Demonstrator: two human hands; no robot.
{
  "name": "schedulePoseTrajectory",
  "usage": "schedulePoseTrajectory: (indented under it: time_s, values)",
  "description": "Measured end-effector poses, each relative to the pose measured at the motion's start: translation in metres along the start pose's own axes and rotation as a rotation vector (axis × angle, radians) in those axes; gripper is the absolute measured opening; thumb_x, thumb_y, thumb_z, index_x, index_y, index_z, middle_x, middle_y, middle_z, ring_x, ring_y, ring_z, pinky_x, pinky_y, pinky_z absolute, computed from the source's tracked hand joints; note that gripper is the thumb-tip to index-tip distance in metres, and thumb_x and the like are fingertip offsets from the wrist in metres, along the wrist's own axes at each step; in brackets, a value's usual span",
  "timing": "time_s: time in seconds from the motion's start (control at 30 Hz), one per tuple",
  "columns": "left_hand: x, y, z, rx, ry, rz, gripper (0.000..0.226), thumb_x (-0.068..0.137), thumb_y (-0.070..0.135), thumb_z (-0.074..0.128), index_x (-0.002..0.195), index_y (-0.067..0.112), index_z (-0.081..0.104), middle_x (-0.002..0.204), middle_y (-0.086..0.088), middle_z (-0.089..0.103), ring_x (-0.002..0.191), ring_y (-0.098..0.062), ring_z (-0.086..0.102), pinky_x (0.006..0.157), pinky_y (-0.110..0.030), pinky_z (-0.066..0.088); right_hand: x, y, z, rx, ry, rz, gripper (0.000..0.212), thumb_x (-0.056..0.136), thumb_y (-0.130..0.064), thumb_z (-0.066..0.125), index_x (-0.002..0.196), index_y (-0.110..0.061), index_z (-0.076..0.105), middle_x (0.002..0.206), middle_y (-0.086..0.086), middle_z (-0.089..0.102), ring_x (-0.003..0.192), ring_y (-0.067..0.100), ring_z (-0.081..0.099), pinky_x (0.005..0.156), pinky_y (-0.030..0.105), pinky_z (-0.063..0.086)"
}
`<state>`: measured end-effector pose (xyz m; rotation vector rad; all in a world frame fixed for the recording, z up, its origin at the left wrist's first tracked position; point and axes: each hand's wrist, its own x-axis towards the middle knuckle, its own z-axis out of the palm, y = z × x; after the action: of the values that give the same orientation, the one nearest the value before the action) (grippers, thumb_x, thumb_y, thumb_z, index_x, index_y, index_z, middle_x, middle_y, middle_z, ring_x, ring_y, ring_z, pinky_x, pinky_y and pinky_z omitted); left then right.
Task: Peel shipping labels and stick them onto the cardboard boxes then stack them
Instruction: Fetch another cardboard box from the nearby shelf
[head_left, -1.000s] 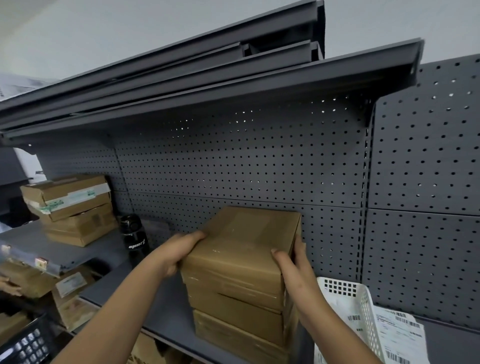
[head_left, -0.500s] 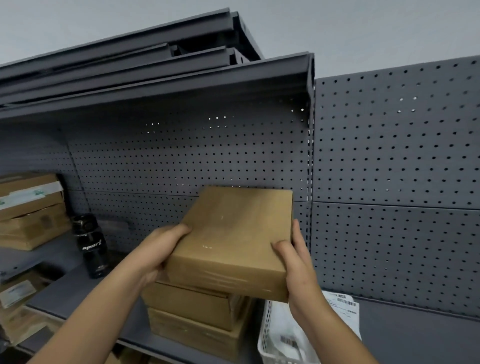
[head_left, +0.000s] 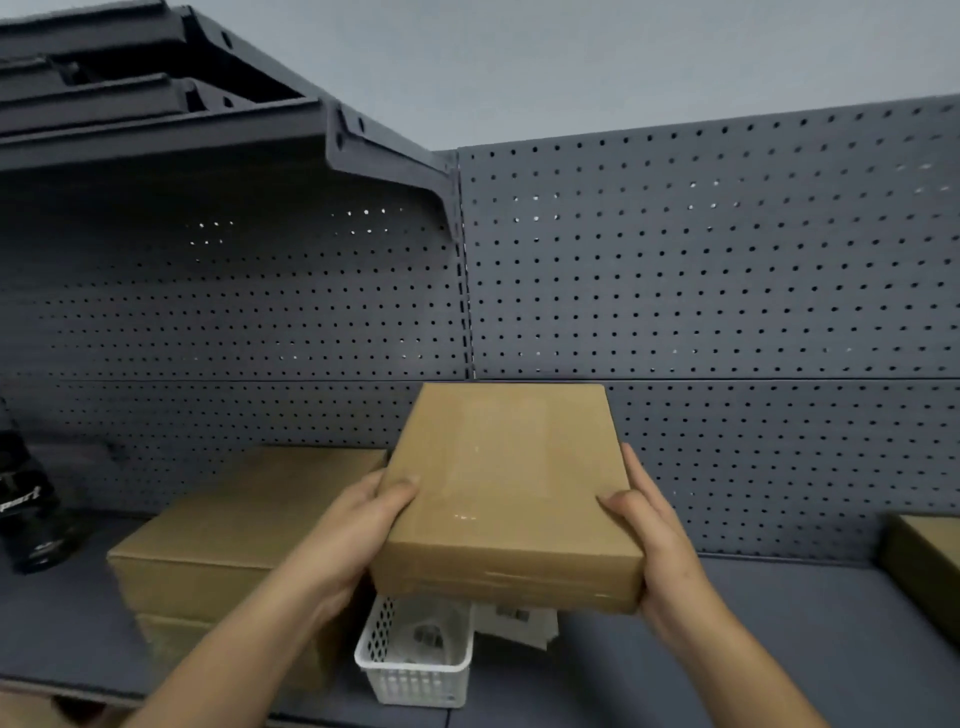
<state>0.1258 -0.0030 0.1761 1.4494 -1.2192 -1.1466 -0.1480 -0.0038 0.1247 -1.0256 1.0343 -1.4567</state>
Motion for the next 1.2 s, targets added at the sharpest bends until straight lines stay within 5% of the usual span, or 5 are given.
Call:
schedulePoseTrajectory:
  time_s: [0.2, 0.67, 0.9, 1.07, 1.2]
  values:
    - [-0.007, -0.019, 0.078, -0.066, -0.070, -0.009, 0.033, 0.103, 0.041, 0.059, 0.132, 0.026, 0.062, 0.117, 0.006, 0.074, 0.109, -0.014, 0.070, 0.085, -0.027, 0.053, -0.005, -0.001, -0.077, 0.015, 0.071, 0.026, 0.054, 0.098, -0.014, 0.054, 0.142, -0.045, 0.054, 0.115, -0.019, 0.076, 0.103, 0.016, 0.072, 0.075, 0.033, 0.055]
    - [-0.013, -0.084, 0.218, -0.087, -0.122, -0.060, 0.021, 0.104, 0.030, 0.060, 0.122, 0.024, 0.068, 0.112, 0.008, 0.080, 0.109, -0.013, 0.074, 0.106, -0.040, 0.054, -0.018, 0.024, -0.222, -0.055, 0.199, 0.090, 0.046, 0.098, -0.011, 0.056, 0.136, -0.036, 0.059, 0.121, -0.004, 0.075, 0.110, 0.028, 0.070, 0.089, 0.042, 0.050]
    - [-0.015, -0.096, 0.252, -0.039, -0.089, -0.081, 0.018, 0.104, 0.025, 0.058, 0.114, 0.020, 0.072, 0.103, 0.008, 0.082, 0.099, -0.010, 0.076, 0.086, -0.028, 0.057, -0.019, 0.040, -0.254, -0.029, 0.191, 0.111, 0.050, 0.095, -0.011, 0.061, 0.141, -0.030, 0.053, 0.134, -0.005, 0.065, 0.119, 0.025, 0.064, 0.088, 0.039, 0.050]
    - [-0.009, -0.101, 0.259, -0.004, -0.064, -0.098, 0.019, 0.103, 0.025, 0.059, 0.116, 0.020, 0.072, 0.105, 0.005, 0.081, 0.098, -0.011, 0.075, 0.080, -0.026, 0.056, -0.018, 0.053, -0.264, -0.055, 0.167, 0.127, 0.062, 0.086, -0.017, 0.069, 0.145, -0.028, 0.053, 0.139, -0.004, 0.063, 0.125, 0.023, 0.061, 0.113, 0.050, 0.043]
    - [-0.005, -0.105, 0.260, 0.006, -0.068, -0.125, 0.018, 0.104, 0.022, 0.057, 0.113, 0.018, 0.072, 0.103, 0.003, 0.081, 0.096, -0.012, 0.075, 0.073, -0.024, 0.054, -0.016, 0.062, -0.267, -0.075, 0.150, 0.148, 0.054, 0.095, -0.010, 0.062, 0.145, -0.029, 0.052, 0.133, -0.008, 0.066, 0.123, 0.022, 0.062, 0.113, 0.051, 0.043]
